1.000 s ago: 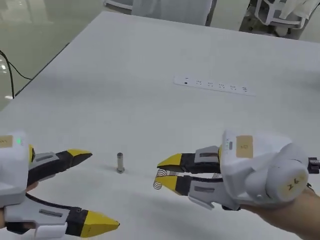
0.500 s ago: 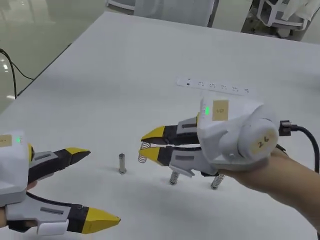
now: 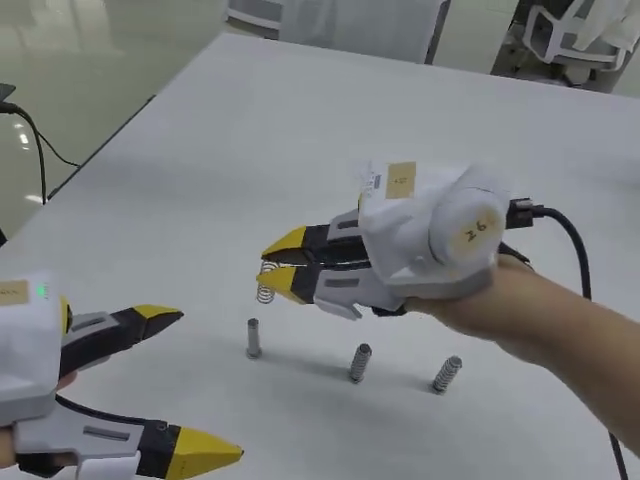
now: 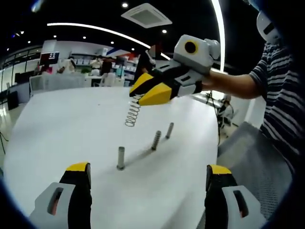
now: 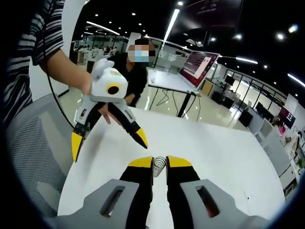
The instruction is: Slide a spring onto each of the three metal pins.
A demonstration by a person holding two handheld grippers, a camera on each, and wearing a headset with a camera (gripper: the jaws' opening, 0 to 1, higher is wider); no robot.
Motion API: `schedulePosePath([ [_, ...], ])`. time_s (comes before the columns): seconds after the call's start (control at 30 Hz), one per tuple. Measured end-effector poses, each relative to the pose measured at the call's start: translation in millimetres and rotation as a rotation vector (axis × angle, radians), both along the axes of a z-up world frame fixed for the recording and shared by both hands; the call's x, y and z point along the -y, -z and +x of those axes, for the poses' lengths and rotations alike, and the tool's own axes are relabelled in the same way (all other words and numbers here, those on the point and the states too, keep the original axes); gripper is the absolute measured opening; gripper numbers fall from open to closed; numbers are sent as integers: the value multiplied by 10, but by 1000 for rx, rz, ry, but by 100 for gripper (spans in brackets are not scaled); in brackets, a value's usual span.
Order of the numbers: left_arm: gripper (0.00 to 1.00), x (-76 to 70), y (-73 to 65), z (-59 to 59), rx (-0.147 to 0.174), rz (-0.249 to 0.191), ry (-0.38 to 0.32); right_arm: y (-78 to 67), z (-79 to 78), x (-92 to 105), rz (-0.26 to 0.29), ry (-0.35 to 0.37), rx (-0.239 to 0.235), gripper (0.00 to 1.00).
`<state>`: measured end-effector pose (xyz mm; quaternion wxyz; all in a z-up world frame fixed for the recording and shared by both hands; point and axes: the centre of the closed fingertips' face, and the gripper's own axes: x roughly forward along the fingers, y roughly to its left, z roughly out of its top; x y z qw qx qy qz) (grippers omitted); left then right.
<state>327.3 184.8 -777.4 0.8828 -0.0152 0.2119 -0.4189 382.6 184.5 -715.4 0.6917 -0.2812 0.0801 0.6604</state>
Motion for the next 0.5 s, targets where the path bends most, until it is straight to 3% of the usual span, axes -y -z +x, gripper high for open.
schedulePosePath([
  [0.2,98,0,2,-8,-4,4,-1,247,-6,-24,-52,2,-30,7],
  [0.5,97,-28,36,-14,-12,15,-11,319,18,-58,-39,26,-77,7],
])
